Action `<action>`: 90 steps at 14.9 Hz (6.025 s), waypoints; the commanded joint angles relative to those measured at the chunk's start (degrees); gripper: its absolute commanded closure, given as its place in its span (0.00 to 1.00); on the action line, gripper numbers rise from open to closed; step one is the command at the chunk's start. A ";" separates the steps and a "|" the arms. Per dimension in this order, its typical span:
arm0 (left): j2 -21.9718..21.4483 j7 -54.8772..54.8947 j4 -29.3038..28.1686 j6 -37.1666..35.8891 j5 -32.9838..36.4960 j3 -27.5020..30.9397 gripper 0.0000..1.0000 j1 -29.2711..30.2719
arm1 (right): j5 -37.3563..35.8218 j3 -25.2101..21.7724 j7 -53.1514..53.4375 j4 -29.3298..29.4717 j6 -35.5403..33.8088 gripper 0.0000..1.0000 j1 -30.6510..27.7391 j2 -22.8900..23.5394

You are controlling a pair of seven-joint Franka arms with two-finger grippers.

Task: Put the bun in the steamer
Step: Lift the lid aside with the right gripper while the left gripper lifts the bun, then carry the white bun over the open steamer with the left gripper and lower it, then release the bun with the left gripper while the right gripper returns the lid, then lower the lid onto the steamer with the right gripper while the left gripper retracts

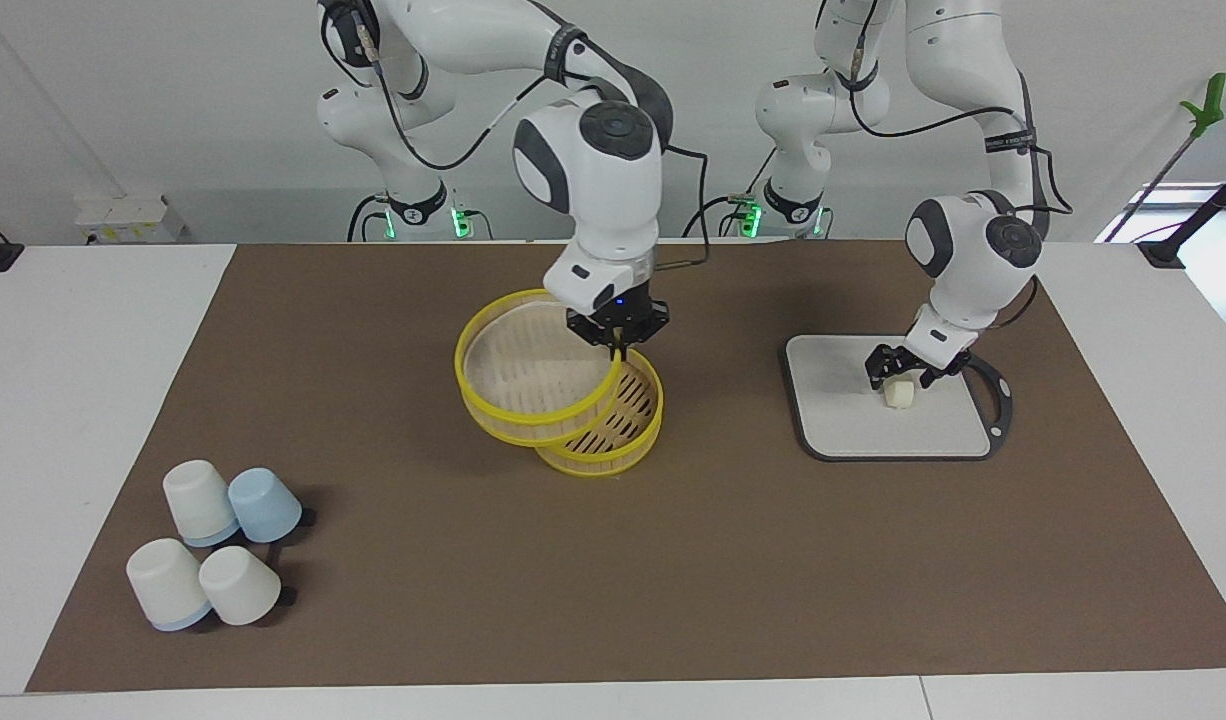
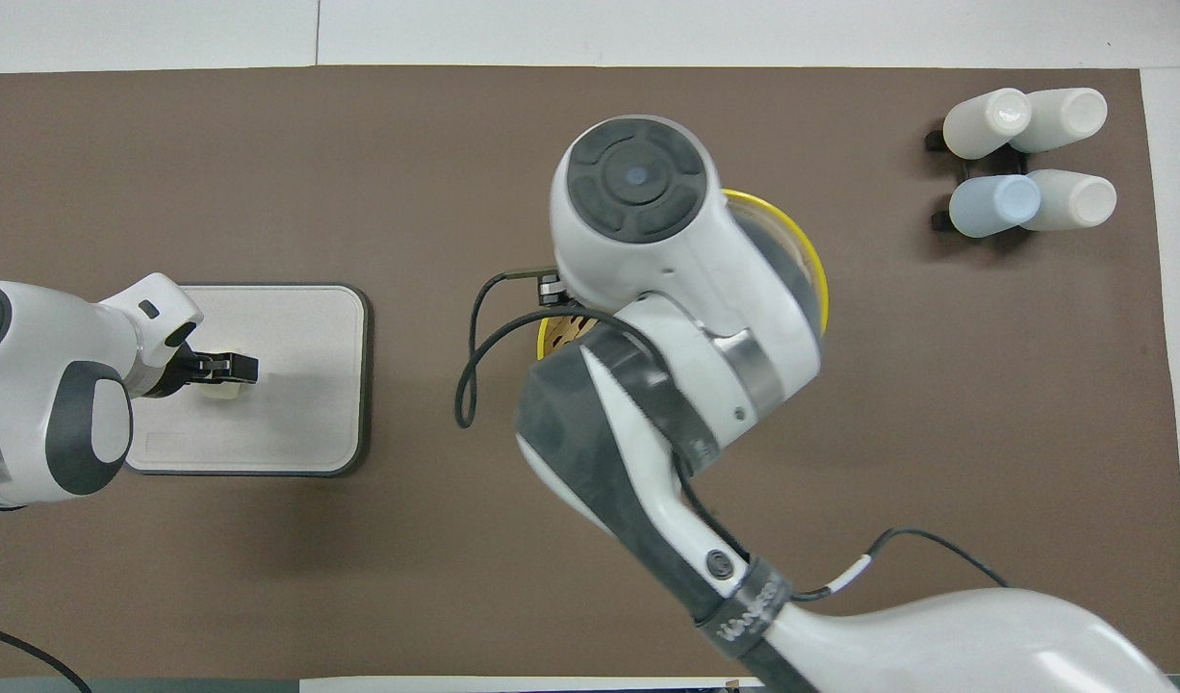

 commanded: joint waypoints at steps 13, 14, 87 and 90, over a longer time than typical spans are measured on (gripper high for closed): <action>1.26 -1.37 10.11 -13.03 1.06 -0.25 0.60 -0.10 | 1.76 0.54 -23.90 -2.41 -4.74 1.00 -19.32 -3.98; 1.26 -3.90 13.27 -17.25 1.06 -0.60 0.60 -0.54 | 2.55 0.54 -23.99 -2.84 -4.57 1.00 -19.94 -4.07; 3.19 -25.29 42.92 -47.08 -1.93 4.49 0.00 -15.13 | 0.19 -1.22 21.97 13.85 -0.88 1.00 7.21 14.91; 1.26 -20.72 42.84 -49.27 -1.93 4.49 0.00 -13.29 | -0.16 -1.13 21.89 12.45 1.58 1.00 7.47 14.83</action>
